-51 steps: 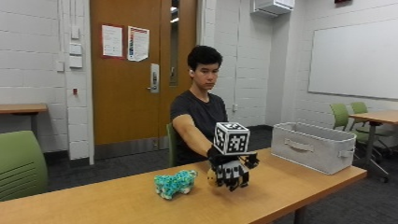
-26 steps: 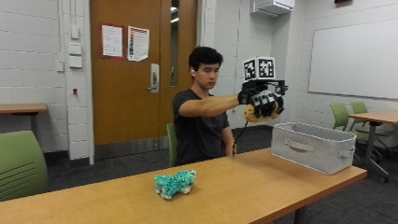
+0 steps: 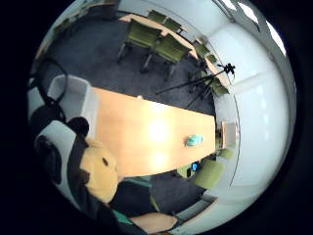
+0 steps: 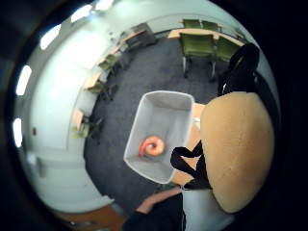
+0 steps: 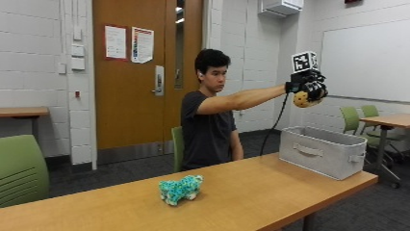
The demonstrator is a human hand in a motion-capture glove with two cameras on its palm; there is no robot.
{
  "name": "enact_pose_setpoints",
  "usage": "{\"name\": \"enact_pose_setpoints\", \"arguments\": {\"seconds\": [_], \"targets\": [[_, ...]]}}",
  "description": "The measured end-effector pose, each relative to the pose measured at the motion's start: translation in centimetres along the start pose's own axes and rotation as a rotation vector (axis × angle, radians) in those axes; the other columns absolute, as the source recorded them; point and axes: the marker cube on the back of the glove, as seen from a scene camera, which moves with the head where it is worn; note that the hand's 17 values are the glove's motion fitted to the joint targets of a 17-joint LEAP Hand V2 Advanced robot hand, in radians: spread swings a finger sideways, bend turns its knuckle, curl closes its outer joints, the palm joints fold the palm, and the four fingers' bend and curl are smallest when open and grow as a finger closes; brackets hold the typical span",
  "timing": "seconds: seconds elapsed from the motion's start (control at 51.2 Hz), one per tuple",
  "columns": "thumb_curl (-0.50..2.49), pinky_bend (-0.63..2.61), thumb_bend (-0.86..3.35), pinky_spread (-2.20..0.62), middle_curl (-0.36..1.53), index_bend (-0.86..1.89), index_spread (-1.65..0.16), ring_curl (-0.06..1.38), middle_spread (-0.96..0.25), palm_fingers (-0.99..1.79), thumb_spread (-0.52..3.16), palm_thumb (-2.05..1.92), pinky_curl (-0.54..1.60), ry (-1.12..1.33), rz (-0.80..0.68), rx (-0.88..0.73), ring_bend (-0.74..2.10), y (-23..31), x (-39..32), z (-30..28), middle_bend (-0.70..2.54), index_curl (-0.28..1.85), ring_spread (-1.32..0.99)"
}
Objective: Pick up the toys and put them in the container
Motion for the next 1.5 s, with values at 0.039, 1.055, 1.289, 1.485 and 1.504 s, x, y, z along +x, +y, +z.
{"name": "enact_pose_setpoints", "arguments": {"seconds": [0.039, 1.055, 1.289, 1.485, 1.504], "targets": [[0.97, 0.91, 0.11, -0.44, 0.83, 0.34, -0.38, 0.58, -0.39, 1.1, 0.45, 0.57, 0.42, 0.076, 0.091, -0.003, 1.23, -1.1, -1.4, 0.9, 0.86, 0.9, -0.4], [0.54, 1.11, -0.1, -0.05, 0.58, 0.08, -0.38, 0.31, -0.14, -0.16, 0.97, -0.12, 0.41, 0.175, 0.059, -0.246, 0.54, -0.7, -2.1, 10.1, 0.24, 0.57, -0.13], [0.39, 0.96, -0.09, -0.02, 0.54, 0.17, -0.38, 0.29, -0.11, -0.05, 1.0, -0.11, 0.35, 0.088, -0.035, -0.215, 0.47, 5.0, 6.7, 7.1, 0.23, 0.5, -0.15], [0.32, 0.88, -0.06, -0.01, 0.52, 0.2, -0.4, 0.29, -0.11, 0.03, 1.07, -0.08, 0.32, 0.195, 0.276, -0.218, 0.45, 9.0, 15.4, 5.6, 0.22, 0.49, -0.18], [0.31, 0.88, -0.06, -0.02, 0.52, 0.2, -0.4, 0.29, -0.12, 0.03, 1.07, -0.07, 0.32, 0.194, 0.279, -0.215, 0.44, 9.6, 16.0, 5.4, 0.22, 0.49, -0.18]]}}
